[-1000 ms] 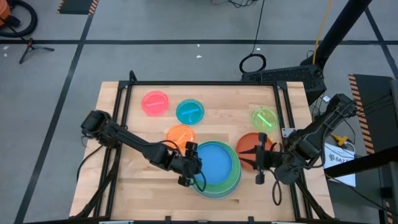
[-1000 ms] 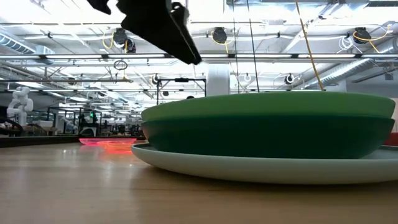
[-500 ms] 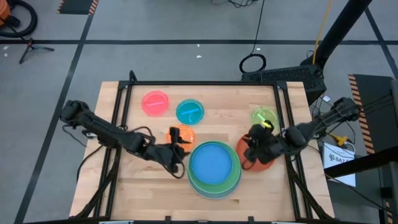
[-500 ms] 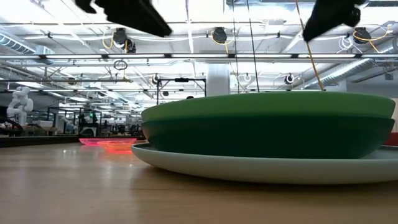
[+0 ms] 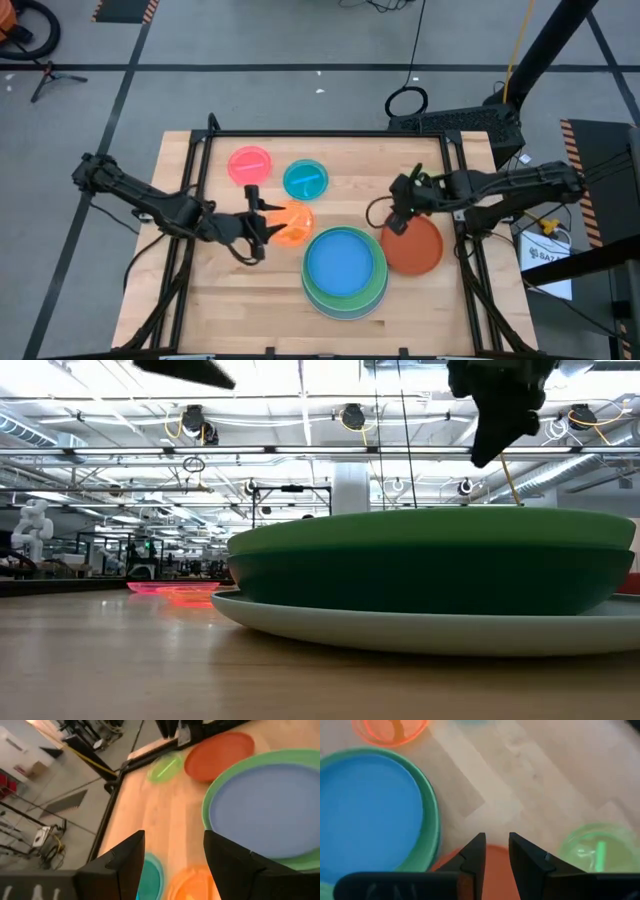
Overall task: Stack plastic plates
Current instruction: Stack the dark orange plate on top of the dark blue plate
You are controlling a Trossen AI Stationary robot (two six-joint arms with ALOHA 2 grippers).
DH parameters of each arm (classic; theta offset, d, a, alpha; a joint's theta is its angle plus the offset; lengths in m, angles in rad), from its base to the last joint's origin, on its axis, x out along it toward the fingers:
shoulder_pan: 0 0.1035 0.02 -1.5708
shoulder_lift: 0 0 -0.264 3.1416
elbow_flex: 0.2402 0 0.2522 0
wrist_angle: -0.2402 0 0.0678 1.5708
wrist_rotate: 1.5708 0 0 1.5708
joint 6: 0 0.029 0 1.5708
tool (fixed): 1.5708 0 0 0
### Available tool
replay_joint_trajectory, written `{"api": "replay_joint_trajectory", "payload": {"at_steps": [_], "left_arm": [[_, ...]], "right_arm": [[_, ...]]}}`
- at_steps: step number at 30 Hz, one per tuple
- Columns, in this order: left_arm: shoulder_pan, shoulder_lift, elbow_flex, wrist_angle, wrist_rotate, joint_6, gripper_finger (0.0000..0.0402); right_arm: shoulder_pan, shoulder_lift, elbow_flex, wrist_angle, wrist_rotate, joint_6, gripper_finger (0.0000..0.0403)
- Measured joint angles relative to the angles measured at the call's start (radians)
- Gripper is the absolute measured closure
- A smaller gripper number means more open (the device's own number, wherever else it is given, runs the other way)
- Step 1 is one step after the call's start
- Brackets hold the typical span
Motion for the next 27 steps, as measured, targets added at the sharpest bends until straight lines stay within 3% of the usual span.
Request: {"api": "replay_joint_trajectory", "payload": {"at_steps": [7, 12, 16, 21, 27], "left_arm": [[0.004, -0.183, -0.157, 0.161, -0.056, -0.006, 0.0193], [0.026, -0.276, -0.181, 0.103, -0.134, -0.085, 0.0193], [0.043, -0.298, -0.181, 0.056, -0.221, -0.163, 0.0193], [0.058, -0.297, -0.181, 0.025, -0.229, -0.195, 0.0193], [0.058, -0.297, -0.179, 0.013, -0.228, -0.209, 0.0193]], "right_arm": [[-0.056, 0.009, 0.0, 0.072, -0.002, -0.327, 0.0326], [-0.071, 0.049, 0.0, 0.098, -0.004, -0.433, 0.0326], [-0.081, 0.101, 0.0, 0.091, -0.033, -0.504, 0.0326], [-0.084, 0.166, 0.0, 0.05, -0.186, -0.7, 0.0326], [-0.087, 0.219, 0.0, 0.044, -0.157, -0.82, 0.0325]]}}
